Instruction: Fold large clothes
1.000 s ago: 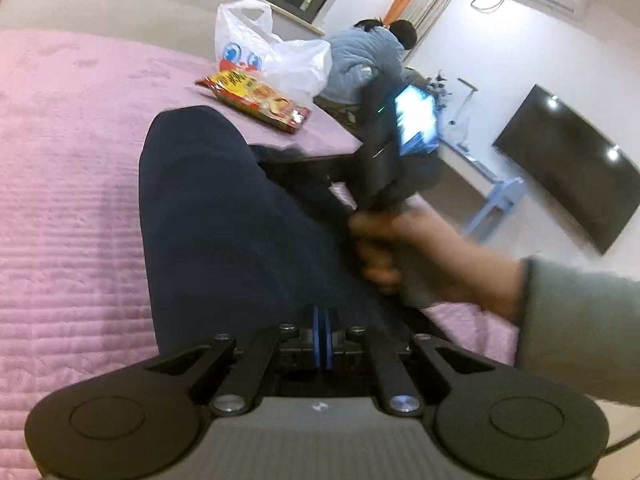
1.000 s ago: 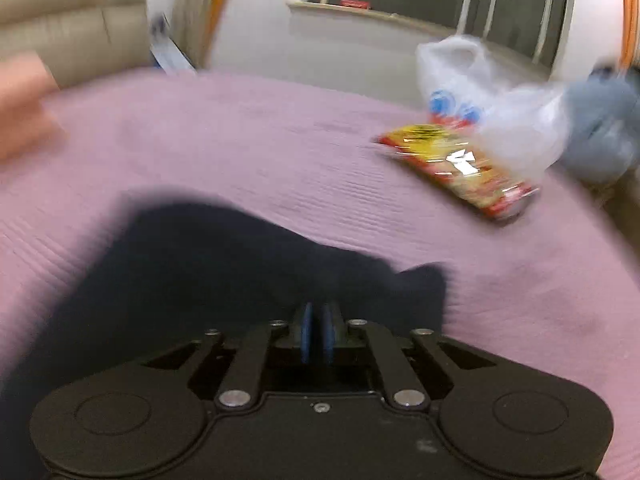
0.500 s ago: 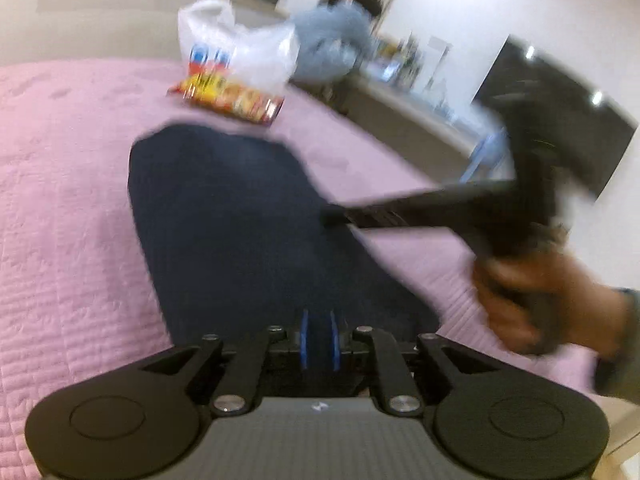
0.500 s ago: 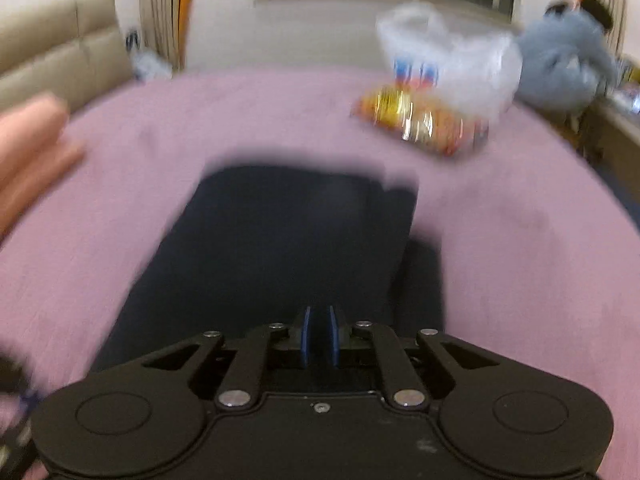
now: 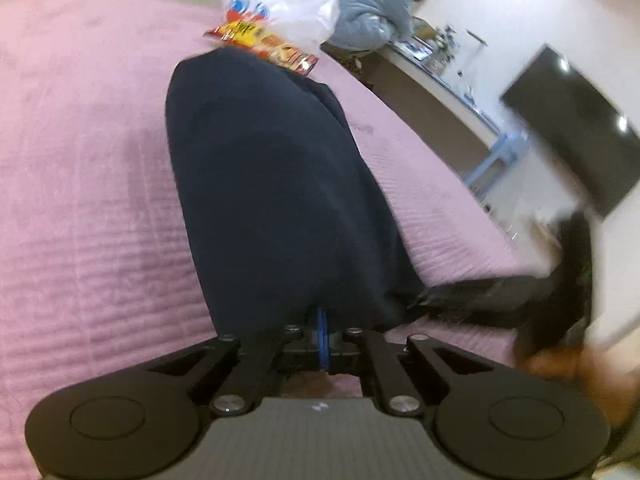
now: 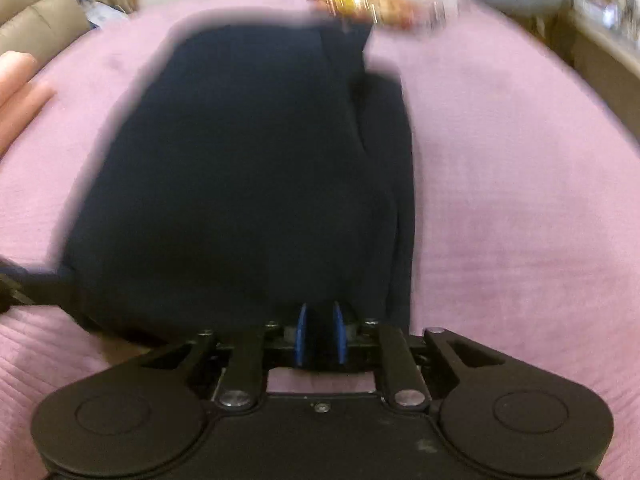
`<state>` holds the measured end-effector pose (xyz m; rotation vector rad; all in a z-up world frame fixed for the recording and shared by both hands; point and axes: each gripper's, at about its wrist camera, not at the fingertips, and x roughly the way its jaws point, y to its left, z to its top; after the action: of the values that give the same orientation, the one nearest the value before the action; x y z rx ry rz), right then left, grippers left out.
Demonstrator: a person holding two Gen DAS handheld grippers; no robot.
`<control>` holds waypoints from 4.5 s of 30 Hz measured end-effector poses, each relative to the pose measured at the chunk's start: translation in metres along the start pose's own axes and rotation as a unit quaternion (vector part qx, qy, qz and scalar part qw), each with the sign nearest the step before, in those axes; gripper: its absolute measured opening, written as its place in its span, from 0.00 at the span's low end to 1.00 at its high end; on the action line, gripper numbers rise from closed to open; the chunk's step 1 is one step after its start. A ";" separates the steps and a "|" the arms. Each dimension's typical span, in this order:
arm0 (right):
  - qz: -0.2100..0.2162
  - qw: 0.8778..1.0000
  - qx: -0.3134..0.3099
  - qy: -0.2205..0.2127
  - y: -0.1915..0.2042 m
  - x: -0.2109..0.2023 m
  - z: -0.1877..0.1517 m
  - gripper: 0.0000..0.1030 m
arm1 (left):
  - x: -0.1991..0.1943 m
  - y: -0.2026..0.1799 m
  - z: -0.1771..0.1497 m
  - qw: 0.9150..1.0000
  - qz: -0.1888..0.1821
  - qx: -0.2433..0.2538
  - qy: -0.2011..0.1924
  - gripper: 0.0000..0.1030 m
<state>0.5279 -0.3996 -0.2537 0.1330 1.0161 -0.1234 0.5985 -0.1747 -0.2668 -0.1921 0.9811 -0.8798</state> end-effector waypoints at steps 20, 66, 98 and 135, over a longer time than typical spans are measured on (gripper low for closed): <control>0.123 0.980 0.141 -0.062 -0.082 0.009 0.069 0.78 | 0.005 0.039 0.080 0.996 0.009 -0.073 -0.053 0.66; 0.314 0.943 0.092 -0.062 0.045 -0.189 -0.074 0.38 | -0.194 0.033 -0.099 0.966 -0.172 -0.178 -0.080 0.50; 0.126 0.970 -0.054 -0.202 0.167 -0.196 -0.195 0.11 | -0.227 -0.042 -0.261 0.989 -0.050 -0.076 -0.115 0.08; 0.042 0.995 -0.054 -0.079 0.155 -0.188 -0.298 0.09 | -0.273 -0.081 -0.303 0.986 0.118 -0.059 -0.106 0.10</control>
<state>0.2062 -0.1890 -0.2404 0.0646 0.8557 -0.0022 0.2450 0.0400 -0.2225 -0.2591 0.8374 -0.5719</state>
